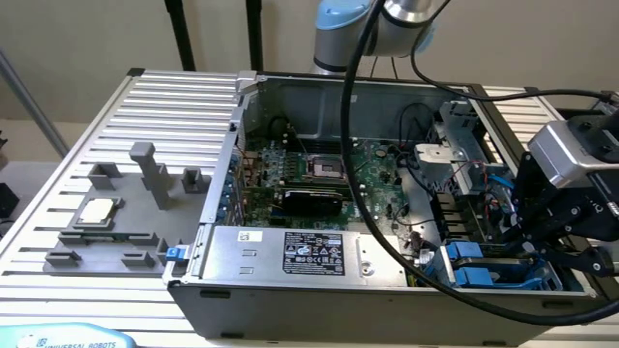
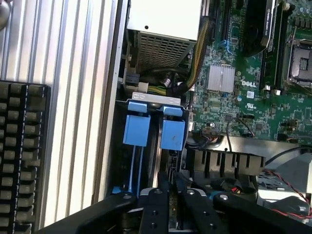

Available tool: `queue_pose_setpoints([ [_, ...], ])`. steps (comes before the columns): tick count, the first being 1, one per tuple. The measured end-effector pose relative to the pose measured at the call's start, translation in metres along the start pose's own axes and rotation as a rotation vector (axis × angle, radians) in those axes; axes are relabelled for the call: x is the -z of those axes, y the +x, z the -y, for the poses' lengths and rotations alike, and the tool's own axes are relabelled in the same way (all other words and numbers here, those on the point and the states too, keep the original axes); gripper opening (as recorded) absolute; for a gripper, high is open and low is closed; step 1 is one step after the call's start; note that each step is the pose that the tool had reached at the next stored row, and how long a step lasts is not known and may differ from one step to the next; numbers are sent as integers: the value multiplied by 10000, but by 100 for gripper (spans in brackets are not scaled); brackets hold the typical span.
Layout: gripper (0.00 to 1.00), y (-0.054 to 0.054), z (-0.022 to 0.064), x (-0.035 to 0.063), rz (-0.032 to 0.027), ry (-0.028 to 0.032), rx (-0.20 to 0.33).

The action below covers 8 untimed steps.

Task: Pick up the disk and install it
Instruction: 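Insert the first disk wire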

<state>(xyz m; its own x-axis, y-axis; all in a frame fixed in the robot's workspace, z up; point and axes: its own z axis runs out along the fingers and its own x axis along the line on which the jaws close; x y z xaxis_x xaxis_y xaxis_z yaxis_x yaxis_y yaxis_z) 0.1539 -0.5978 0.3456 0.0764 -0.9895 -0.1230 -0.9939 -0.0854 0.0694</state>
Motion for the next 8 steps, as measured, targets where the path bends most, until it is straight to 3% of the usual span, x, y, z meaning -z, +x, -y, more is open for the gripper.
queue_pose_setpoints([
  [8,16,-2,1,-1,34,56,-506],
])
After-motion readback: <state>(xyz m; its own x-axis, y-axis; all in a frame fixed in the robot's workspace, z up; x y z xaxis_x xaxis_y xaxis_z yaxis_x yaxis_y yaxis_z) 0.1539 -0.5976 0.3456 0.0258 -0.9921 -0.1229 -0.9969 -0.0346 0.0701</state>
